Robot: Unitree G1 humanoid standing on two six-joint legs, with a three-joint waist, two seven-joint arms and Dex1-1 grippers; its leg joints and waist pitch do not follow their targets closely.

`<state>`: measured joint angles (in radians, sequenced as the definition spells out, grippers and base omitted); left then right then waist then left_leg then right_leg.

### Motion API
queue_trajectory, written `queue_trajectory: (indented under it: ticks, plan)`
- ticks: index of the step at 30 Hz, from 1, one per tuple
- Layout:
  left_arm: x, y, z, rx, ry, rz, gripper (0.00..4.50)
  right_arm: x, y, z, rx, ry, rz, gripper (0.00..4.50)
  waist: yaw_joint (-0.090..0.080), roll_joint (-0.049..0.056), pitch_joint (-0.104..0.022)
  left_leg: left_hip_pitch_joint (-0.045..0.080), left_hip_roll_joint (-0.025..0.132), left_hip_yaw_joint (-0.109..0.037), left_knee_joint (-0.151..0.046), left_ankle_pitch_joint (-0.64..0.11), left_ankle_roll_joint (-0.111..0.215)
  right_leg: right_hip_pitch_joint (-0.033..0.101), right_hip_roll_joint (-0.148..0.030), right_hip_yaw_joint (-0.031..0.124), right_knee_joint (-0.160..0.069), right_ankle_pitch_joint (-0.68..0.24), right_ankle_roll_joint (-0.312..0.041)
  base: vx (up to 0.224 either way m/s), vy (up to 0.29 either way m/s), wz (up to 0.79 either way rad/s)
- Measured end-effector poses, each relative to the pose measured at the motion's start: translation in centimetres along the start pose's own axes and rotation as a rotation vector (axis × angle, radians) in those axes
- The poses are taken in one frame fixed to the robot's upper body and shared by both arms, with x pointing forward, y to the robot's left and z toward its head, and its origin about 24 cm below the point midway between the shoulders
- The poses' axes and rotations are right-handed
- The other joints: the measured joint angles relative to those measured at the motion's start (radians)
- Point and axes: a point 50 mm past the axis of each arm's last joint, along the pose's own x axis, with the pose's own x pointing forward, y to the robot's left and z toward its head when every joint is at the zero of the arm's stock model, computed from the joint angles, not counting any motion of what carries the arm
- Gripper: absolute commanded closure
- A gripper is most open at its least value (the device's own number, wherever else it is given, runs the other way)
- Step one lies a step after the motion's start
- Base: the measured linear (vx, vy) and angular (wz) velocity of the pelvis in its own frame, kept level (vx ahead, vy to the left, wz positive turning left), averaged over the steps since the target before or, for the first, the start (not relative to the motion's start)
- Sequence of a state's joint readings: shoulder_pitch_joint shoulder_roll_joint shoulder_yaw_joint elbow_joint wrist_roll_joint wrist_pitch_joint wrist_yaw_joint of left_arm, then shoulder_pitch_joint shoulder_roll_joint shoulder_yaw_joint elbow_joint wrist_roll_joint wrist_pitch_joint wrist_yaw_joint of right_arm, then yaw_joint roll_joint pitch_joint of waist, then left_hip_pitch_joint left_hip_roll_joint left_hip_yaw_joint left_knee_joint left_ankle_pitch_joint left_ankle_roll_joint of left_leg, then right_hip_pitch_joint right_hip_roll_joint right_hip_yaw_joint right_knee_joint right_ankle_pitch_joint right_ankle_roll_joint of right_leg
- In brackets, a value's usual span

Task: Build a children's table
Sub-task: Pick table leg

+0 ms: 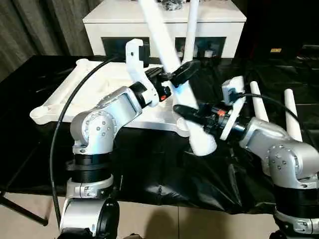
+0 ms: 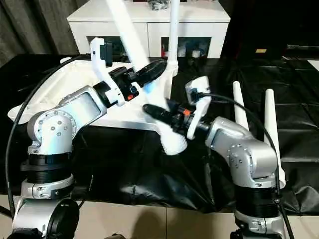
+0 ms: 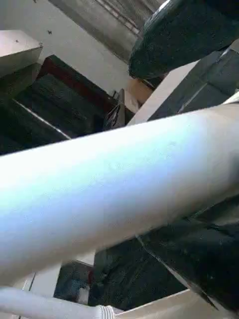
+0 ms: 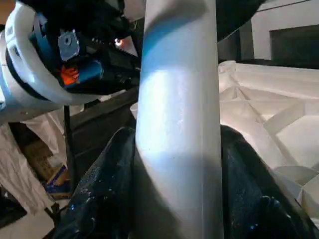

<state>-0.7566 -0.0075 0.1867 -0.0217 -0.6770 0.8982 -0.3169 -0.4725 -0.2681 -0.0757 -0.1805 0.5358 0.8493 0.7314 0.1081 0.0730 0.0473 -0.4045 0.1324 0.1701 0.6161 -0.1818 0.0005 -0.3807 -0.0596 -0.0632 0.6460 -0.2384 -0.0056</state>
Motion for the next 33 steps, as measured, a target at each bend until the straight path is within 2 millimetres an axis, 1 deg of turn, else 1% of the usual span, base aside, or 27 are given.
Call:
queue_trajectory:
  ticks: [3,6,8,11,13,14,15,20,21,24,25,26,29,31,33]
  plan:
    - [-0.22,0.03,0.20,-0.019,-0.007,-0.008,0.34,0.03,0.05,-0.05,-0.006,0.008,0.006,2.67,0.002,0.000,0.000,0.000,0.000,0.000,0.000,-0.001,-0.001,0.000,0.000,0.000,0.000,0.000,0.000,0.000,0.000,0.00]
    - [-0.39,0.14,0.34,-0.029,-0.010,-0.011,0.71,-0.09,-0.02,0.03,-0.015,0.009,0.005,2.67,0.002,0.000,0.000,0.000,0.000,0.000,0.000,-0.002,-0.003,0.000,0.000,0.000,0.000,0.000,0.000,0.000,0.000,0.00]
    - [-0.58,0.28,0.49,-0.029,-0.011,-0.011,0.77,-0.14,-0.05,0.04,-0.019,0.013,0.003,2.67,0.003,0.000,0.000,0.000,0.000,0.000,0.000,-0.002,-0.003,0.000,0.000,0.000,0.000,0.000,0.000,0.000,0.000,0.00]
    - [-0.69,0.32,0.53,-0.033,-0.007,-0.016,1.09,-0.14,-0.04,0.04,-0.019,0.011,0.005,2.67,0.003,0.000,0.000,0.000,0.000,0.000,0.000,-0.002,-0.003,0.000,0.000,0.000,0.000,0.000,0.000,0.000,0.000,0.00]
    - [-0.75,0.39,0.56,-0.032,-0.003,-0.013,1.18,-0.12,-0.01,0.07,-0.024,0.009,0.008,2.67,0.002,0.000,0.000,0.000,0.000,0.000,0.000,-0.002,-0.003,0.000,0.000,0.000,0.000,0.000,0.000,0.000,0.000,0.00]
    - [-0.78,0.40,0.57,-0.032,-0.001,-0.014,1.31,-0.12,-0.01,0.09,-0.027,0.007,0.008,2.67,0.002,0.000,0.000,0.000,0.000,0.000,0.000,-0.002,-0.003,0.000,0.000,0.000,0.000,0.000,0.000,0.000,0.000,0.00]
    - [-0.79,0.37,0.57,-0.035,0.001,-0.019,1.54,-0.13,-0.02,0.11,-0.029,0.006,0.007,2.67,0.002,0.000,0.000,0.000,0.000,0.000,0.000,-0.002,-0.003,0.000,0.000,0.000,0.000,0.000,0.000,0.000,0.000,0.00]
    - [-0.85,0.38,0.57,-0.037,0.007,-0.022,1.69,-0.08,0.05,0.12,-0.034,0.006,0.013,2.67,0.002,0.000,0.000,0.000,0.000,0.000,0.000,-0.002,-0.003,0.000,0.000,0.000,0.000,0.000,0.000,0.000,0.000,0.00]
    - [-0.86,0.39,0.58,-0.036,0.007,-0.021,1.97,-0.06,0.06,0.11,-0.034,0.007,0.014,2.67,0.003,0.000,0.000,0.000,0.000,0.000,0.000,-0.002,-0.003,0.000,0.000,0.000,0.000,0.000,0.000,0.000,0.000,0.00]
    - [-0.93,0.47,0.63,-0.033,0.008,-0.018,2.05,-0.05,0.09,0.10,-0.037,0.008,0.017,2.67,0.003,0.000,0.000,0.000,0.000,0.000,0.000,-0.002,-0.003,0.000,0.000,0.000,0.000,0.000,0.000,0.000,0.000,0.00]
    - [-0.93,0.43,0.64,-0.035,0.007,-0.022,2.16,-0.02,0.10,0.06,-0.037,0.010,0.019,2.67,0.003,0.000,0.000,0.000,0.000,0.000,0.000,-0.002,-0.003,0.000,0.000,0.000,0.000,0.000,0.000,0.000,0.000,0.00]
    - [-0.94,0.45,0.65,-0.034,0.007,-0.021,2.40,0.00,0.09,0.04,-0.036,0.012,0.019,2.67,0.003,0.000,0.000,0.000,0.000,0.000,0.000,-0.002,-0.003,0.000,0.000,0.000,0.000,0.000,0.000,0.000,0.000,0.00]
    - [-0.94,0.31,0.69,-0.041,0.004,-0.040,2.45,0.12,0.11,-0.07,-0.040,0.016,0.023,2.67,0.003,0.000,0.000,0.000,0.000,0.000,0.000,-0.002,-0.003,0.000,0.000,0.000,0.000,0.000,0.000,0.000,0.000,0.00]
    - [-0.97,0.32,0.72,-0.040,0.004,-0.044,2.60,0.15,0.11,-0.10,-0.042,0.016,0.023,2.68,0.003,0.000,0.000,0.000,0.000,0.000,0.000,-0.002,-0.003,0.000,0.000,0.000,0.000,0.000,0.000,0.000,0.000,0.00]
    - [-0.97,0.32,0.73,-0.038,0.003,-0.049,2.62,0.18,0.07,-0.14,-0.042,0.015,0.025,2.68,0.003,0.000,0.000,0.000,0.000,0.000,0.000,-0.002,-0.003,0.000,0.000,0.000,0.000,0.000,0.000,0.000,0.000,0.00]
